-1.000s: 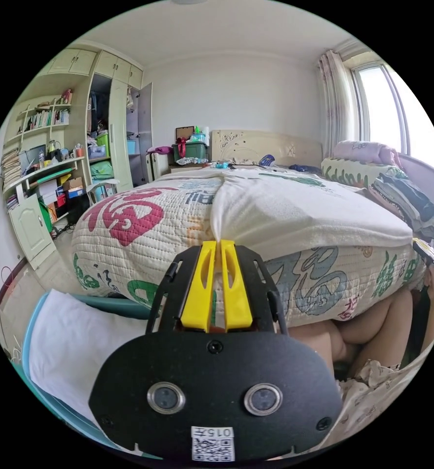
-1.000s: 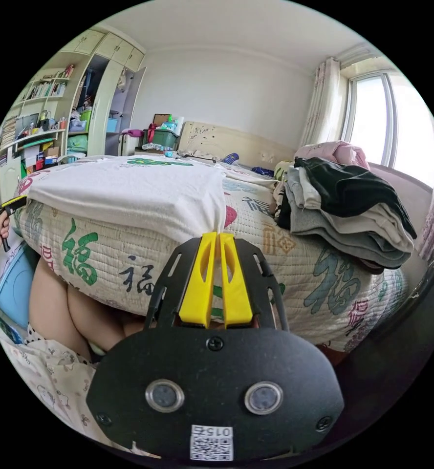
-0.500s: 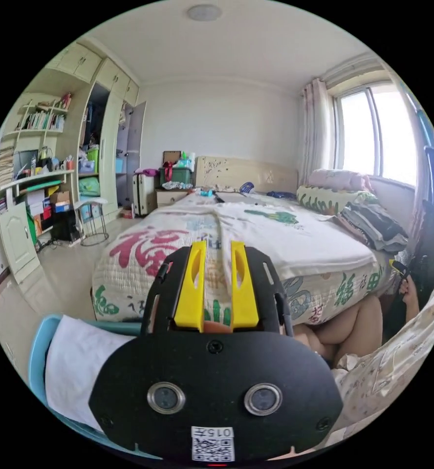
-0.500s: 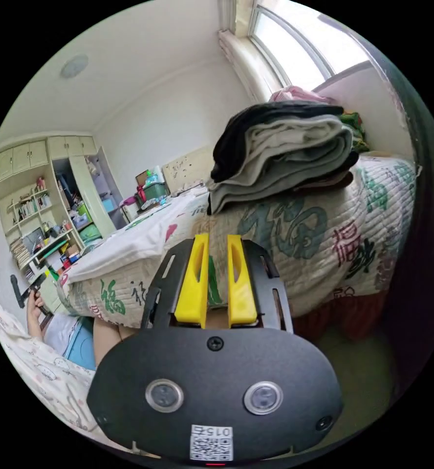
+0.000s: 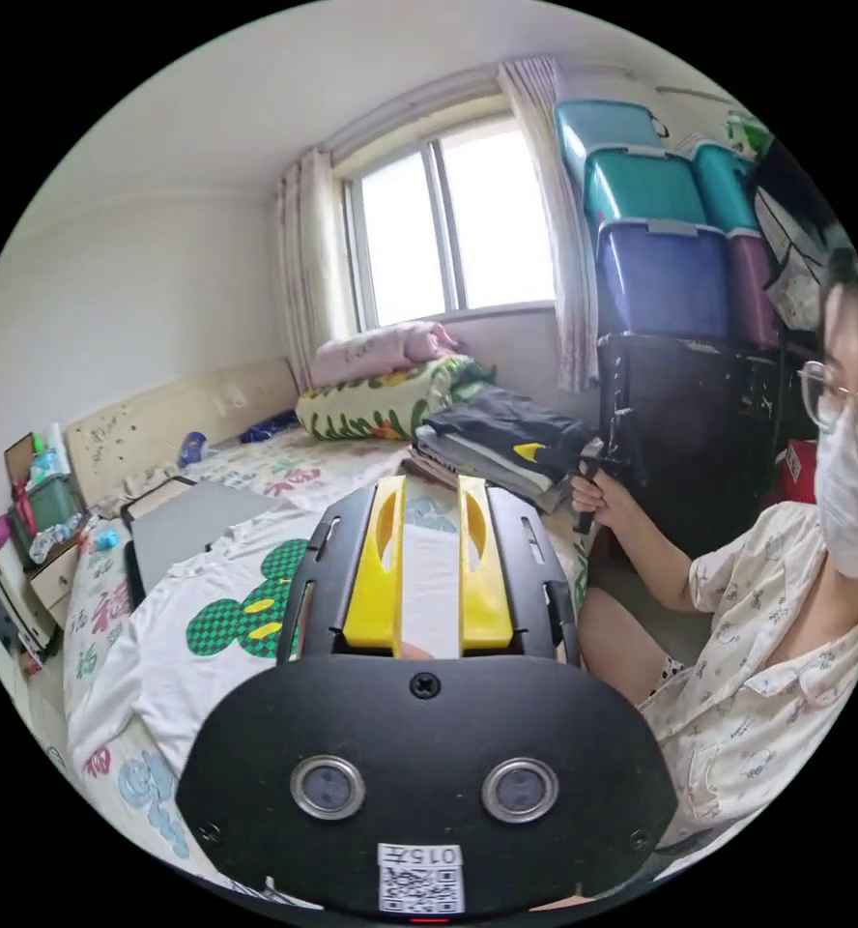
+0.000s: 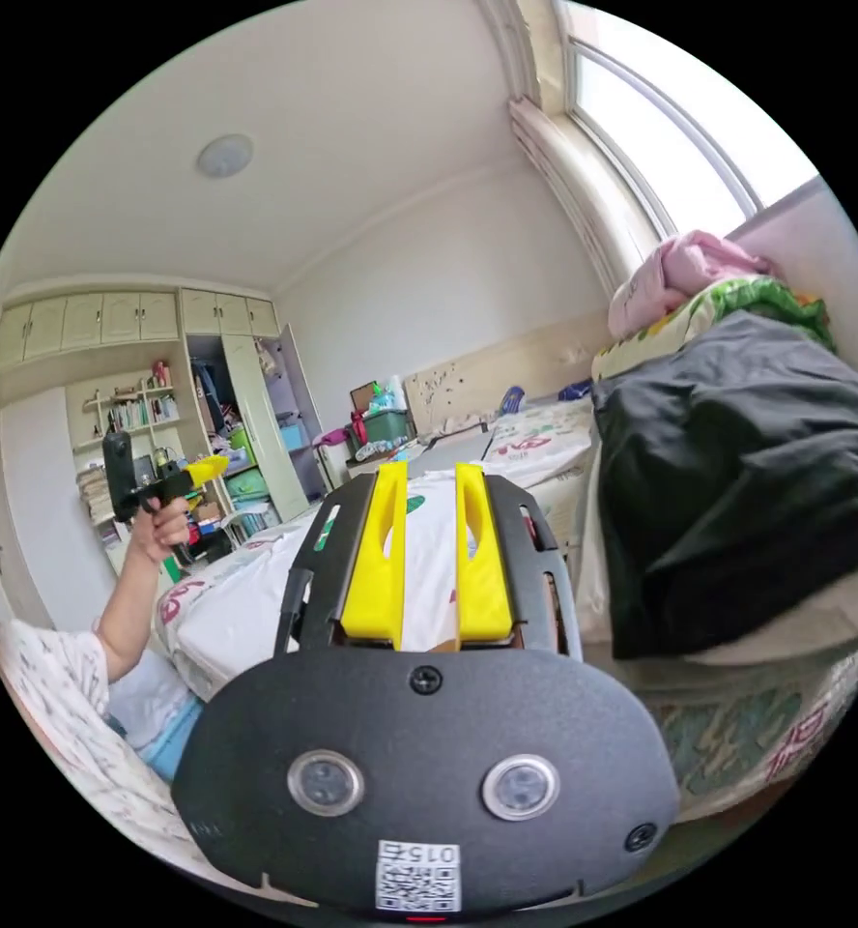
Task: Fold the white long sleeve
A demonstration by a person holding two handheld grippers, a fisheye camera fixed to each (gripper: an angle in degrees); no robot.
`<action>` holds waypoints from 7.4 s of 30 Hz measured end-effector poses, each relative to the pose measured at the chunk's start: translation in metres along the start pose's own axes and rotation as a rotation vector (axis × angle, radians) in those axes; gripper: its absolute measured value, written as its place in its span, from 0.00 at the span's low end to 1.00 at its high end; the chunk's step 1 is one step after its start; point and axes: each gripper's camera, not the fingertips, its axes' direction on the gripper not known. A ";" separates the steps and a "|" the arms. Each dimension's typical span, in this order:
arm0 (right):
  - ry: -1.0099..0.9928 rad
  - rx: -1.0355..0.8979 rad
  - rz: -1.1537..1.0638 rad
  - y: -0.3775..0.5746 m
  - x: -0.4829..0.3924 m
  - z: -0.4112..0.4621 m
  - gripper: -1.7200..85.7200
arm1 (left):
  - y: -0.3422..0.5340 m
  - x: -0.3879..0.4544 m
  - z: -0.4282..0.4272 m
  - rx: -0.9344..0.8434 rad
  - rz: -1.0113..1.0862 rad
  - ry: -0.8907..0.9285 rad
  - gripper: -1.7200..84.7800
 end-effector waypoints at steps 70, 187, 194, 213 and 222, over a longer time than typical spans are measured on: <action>-0.337 -0.957 -0.872 -0.148 -0.344 0.193 0.01 | 0.544 -0.304 0.451 -0.517 -0.750 -0.331 0.22; 0.790 -0.322 -0.184 0.142 0.072 0.284 0.01 | 0.694 -0.015 -0.443 0.415 -0.688 -0.649 0.01; 0.830 -0.384 -0.285 0.163 0.071 0.326 0.01 | 0.697 0.023 -0.461 0.458 -0.667 -0.663 0.01; 1.073 -0.505 -0.629 0.234 0.055 0.387 0.01 | 0.699 0.088 -0.448 0.568 -0.600 -0.619 0.01; 1.017 -0.548 -0.629 0.238 0.061 0.355 0.01 | 0.688 0.091 -0.392 0.552 -0.589 -0.596 0.01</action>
